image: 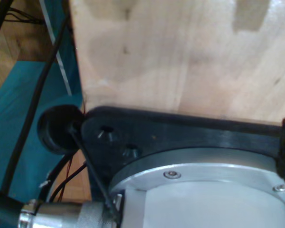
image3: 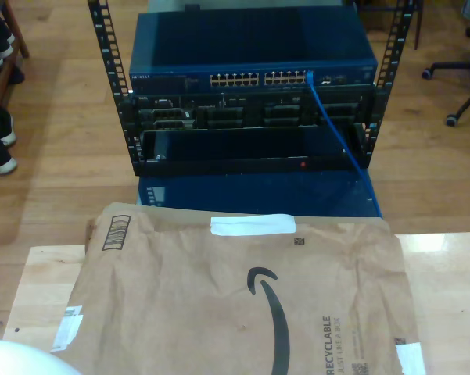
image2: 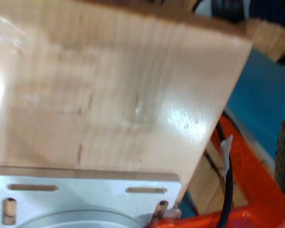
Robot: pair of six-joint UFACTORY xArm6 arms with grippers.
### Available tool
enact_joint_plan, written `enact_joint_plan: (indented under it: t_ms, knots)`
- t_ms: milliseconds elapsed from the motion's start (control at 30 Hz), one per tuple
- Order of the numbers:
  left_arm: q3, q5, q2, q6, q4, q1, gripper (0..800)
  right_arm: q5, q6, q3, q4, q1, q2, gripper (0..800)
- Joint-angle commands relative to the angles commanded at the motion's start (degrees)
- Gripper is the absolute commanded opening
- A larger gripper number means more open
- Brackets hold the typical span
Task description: Grab the cable and plug it in
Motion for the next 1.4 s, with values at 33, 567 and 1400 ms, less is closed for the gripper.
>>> enact_joint_plan:
  t_ms: [33, 567, 1400]
  knots:
    - [0.00, 0.09, 0.00, 0.00, 0.00, 0.00, 800, -1.32, 0.09, 0.44, 0.09, -0.09, 1.05, 797]
    - [0.00, 0.00, 0.00, 0.00, 0.00, 0.00, 800, -6.42, 0.09, 2.29, 1.67, -0.26, 4.92, 797]
    - [0.00, 0.00, 0.00, 0.00, 0.00, 0.00, 800, -6.42, 0.09, 2.29, 1.67, -0.35, 4.92, 797]
